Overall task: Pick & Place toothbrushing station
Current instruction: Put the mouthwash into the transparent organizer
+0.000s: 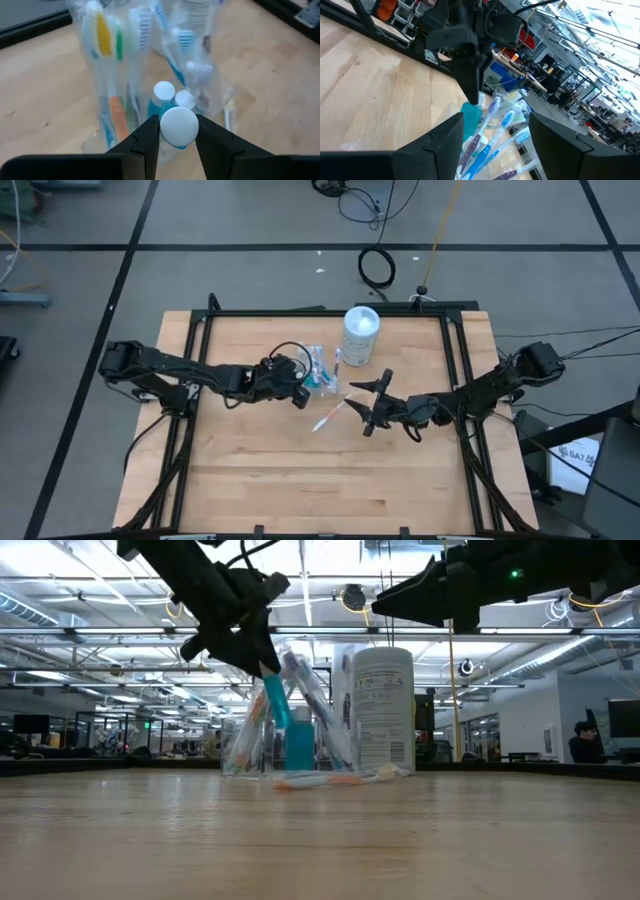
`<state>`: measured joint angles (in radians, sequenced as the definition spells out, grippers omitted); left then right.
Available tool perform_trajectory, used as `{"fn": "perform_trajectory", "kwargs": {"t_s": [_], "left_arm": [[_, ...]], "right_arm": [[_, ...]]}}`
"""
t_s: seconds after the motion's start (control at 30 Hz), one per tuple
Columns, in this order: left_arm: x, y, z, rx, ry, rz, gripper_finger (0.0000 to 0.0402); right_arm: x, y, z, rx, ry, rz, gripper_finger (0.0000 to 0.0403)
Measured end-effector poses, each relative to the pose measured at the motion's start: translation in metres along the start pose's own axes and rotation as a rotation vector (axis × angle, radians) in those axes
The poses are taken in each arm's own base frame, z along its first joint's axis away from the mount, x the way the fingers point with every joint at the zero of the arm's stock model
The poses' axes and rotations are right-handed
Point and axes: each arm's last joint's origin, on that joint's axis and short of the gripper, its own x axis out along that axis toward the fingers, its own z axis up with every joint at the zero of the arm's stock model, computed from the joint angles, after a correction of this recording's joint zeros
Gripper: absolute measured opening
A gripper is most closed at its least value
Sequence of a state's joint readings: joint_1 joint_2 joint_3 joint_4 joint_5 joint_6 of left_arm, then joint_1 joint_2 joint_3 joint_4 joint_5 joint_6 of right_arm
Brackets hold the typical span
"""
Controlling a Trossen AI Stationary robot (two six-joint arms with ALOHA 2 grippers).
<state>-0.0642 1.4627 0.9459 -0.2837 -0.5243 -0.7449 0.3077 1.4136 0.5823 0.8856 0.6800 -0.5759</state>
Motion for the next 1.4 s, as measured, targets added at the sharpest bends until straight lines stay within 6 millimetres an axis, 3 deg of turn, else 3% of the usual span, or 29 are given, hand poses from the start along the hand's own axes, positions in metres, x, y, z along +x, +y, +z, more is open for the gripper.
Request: {"fn": "perform_trajectory", "kwargs": {"t_s": [0.73, 0.97, 1.4], "left_arm": [[0.020, 0.010, 0.004, -0.046, 0.076, -0.023, 0.0117], [0.026, 0.009, 0.004, 0.057, 0.080, -0.055, 0.0118], [0.037, 0.017, 0.004, 0.095, 0.121, -0.036, 0.0118]], "right_arm": [[0.002, -0.002, -0.002, 0.013, 0.010, -0.010, 0.0219], [0.002, -0.002, -0.003, 0.008, 0.014, -0.006, 0.0219], [0.002, -0.002, -0.003, 0.005, 0.018, -0.004, 0.0219]]}}
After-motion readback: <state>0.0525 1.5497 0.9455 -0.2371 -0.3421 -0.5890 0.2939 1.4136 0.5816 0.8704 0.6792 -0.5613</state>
